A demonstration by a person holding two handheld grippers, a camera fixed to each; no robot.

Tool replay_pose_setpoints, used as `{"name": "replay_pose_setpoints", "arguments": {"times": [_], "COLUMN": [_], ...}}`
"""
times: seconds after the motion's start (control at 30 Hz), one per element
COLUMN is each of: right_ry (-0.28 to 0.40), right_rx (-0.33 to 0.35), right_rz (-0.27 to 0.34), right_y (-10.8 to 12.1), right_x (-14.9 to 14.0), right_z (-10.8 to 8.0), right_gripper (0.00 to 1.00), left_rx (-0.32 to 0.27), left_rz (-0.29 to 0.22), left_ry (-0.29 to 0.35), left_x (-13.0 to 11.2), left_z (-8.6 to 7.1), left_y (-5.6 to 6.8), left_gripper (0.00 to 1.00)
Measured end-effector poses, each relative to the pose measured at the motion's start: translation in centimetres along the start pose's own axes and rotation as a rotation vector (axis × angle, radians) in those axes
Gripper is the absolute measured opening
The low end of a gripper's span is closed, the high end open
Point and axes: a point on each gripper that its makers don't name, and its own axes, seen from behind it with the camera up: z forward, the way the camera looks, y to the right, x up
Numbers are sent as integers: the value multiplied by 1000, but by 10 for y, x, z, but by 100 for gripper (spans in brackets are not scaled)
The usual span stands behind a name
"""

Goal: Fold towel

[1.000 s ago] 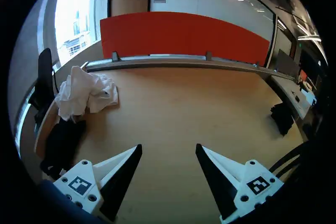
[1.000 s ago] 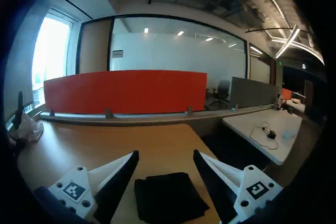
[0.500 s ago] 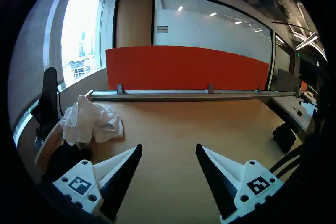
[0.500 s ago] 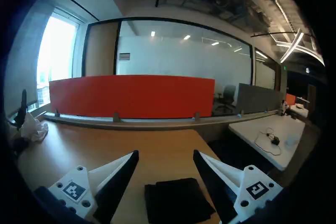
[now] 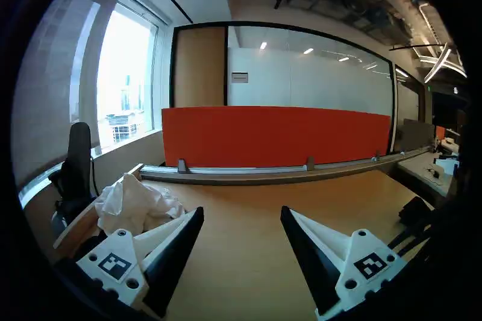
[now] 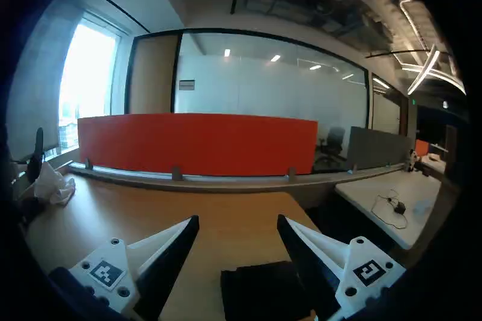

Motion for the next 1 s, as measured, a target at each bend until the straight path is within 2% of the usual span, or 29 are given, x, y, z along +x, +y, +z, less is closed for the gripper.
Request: {"name": "replay_pose_setpoints", "arguments": {"times": [0.4,0.63,0.8,1.0], "right_ry": [37,67,77,87], "right_rx": [40,76,99,130], "right_rz": [0,5,17,38], "right_y": [-38,-74,-100,-131], "right_x": [26,43,48,54], "right_z": [2,4,6,10], "right_gripper": [100,100,100,100], "left_rx": [4,-3,-4,-1], "left_rz": [-31,-29,-45,-41], "left_ry": [63,88,107,129], "left_x": [23,33,40,48], "left_z": [6,10,12,13], "left_y": [-16,-20,-22,-26], "left_gripper": [94,94,94,94]}}
